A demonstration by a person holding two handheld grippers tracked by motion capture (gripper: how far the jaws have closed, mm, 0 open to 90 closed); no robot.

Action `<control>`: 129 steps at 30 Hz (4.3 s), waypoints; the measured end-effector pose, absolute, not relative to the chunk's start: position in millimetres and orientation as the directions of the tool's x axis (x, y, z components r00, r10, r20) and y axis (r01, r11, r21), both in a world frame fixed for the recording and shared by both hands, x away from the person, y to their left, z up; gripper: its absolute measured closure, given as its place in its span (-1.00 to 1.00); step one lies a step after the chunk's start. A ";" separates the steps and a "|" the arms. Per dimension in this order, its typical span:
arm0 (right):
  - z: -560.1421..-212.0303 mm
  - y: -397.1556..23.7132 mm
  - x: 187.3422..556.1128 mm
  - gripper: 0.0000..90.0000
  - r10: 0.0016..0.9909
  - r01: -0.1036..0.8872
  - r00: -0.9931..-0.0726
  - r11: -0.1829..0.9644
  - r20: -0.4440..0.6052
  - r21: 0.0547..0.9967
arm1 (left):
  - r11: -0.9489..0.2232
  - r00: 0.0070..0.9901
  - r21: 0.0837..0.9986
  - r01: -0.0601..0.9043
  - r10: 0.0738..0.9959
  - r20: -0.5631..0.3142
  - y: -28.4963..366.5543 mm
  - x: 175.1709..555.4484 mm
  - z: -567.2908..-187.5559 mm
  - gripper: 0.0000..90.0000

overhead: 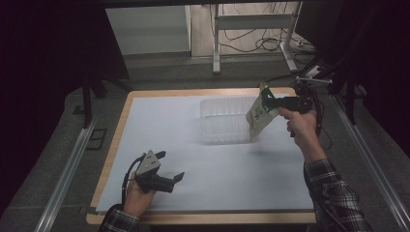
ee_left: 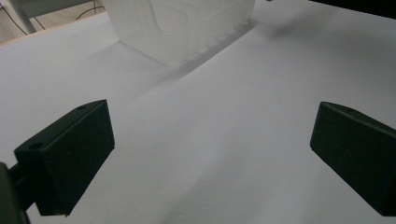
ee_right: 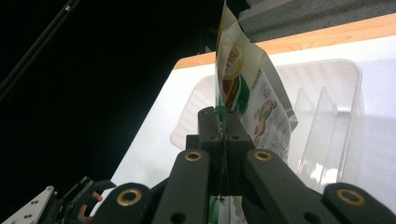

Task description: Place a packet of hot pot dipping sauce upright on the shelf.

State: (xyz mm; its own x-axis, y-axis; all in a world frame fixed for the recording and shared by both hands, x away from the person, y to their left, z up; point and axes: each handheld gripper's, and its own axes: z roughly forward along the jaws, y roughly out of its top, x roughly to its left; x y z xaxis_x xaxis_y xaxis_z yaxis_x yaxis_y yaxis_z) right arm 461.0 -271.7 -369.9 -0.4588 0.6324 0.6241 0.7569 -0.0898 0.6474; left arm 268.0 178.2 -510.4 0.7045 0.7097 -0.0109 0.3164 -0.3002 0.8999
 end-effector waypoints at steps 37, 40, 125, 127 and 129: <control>-387.6 -258.5 513.6 0.99 0.634 0.755 -0.390 -0.195 0.667 0.626 | -0.314 0.704 0.892 0.324 0.710 -0.006 176.3 268.4 -511.1 -1.00; -390.4 -257.2 516.2 0.99 0.633 0.759 -0.383 -0.198 0.672 0.620 | -0.315 0.705 0.892 0.325 0.710 -0.006 175.8 268.3 -511.2 -1.00; -385.0 -237.9 487.1 -0.54 0.747 0.604 -0.584 0.137 0.318 0.785 | -0.347 0.725 0.884 0.312 0.688 0.015 171.3 267.8 -512.8 -1.00; -385.5 -237.4 484.6 -0.56 0.745 0.597 -0.590 0.145 0.310 0.789 | -0.347 0.726 0.884 0.312 0.688 0.014 171.1 267.7 -512.8 -1.00; -386.1 -237.6 481.5 -0.58 0.741 0.593 -0.597 0.150 0.307 0.791 | -0.349 0.727 0.885 0.310 0.686 0.016 170.7 267.7 -512.9 -1.00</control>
State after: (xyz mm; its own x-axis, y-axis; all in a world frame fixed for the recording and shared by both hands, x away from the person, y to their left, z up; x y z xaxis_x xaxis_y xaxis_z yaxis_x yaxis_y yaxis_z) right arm 481.5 -237.6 -386.1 -0.5970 0.7414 0.3066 0.5926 0.1498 0.7914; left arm 267.7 170.7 -512.9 0.7273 0.6861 0.0158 0.3097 -0.3487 0.8846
